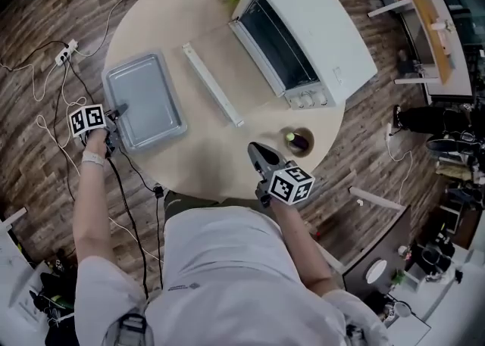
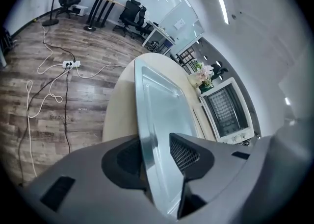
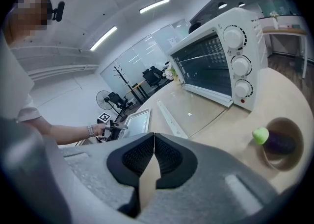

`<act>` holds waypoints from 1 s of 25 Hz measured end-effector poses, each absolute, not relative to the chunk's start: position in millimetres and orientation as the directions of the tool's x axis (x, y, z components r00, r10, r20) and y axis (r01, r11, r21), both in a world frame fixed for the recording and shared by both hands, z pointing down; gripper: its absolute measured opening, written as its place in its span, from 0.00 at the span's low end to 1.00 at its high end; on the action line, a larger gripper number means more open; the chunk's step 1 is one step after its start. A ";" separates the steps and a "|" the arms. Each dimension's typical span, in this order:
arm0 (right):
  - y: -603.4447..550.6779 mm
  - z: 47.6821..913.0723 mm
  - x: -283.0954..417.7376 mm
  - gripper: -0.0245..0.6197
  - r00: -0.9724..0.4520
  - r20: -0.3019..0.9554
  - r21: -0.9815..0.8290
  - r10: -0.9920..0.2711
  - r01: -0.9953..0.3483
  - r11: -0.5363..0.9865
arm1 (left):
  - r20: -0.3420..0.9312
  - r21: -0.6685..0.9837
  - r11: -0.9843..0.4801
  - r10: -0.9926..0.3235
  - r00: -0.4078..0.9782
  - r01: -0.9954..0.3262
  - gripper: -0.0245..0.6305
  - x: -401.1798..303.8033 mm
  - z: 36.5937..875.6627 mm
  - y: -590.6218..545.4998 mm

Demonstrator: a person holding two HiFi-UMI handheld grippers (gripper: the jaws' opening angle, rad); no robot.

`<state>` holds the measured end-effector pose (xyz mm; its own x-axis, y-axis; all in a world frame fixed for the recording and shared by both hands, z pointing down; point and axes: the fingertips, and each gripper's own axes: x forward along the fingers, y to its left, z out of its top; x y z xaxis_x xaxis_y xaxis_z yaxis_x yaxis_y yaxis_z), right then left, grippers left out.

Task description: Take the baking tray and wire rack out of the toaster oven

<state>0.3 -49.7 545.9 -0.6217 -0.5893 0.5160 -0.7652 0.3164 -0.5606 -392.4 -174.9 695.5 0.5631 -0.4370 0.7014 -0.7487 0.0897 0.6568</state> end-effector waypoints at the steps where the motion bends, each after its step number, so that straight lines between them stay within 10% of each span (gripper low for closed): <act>1: -50.6 545.9 1.2 0.05 -0.620 0.515 -0.561 -0.591 -0.766 0.314 | 0.714 0.639 0.084 -0.433 0.550 -0.764 0.27 -392.1 696.8 -176.8; 18: -42.7 544.9 5.3 0.05 -0.618 0.508 -0.562 -0.600 -0.766 0.312 | 0.890 0.200 -0.027 -0.413 0.193 -0.979 0.46 -424.8 700.1 -172.9; 25: -36.0 542.1 2.5 0.05 -0.624 0.492 -0.562 -0.607 -0.760 0.326 | 0.856 0.268 -0.028 -0.451 0.251 -0.963 0.46 -408.6 686.5 -159.1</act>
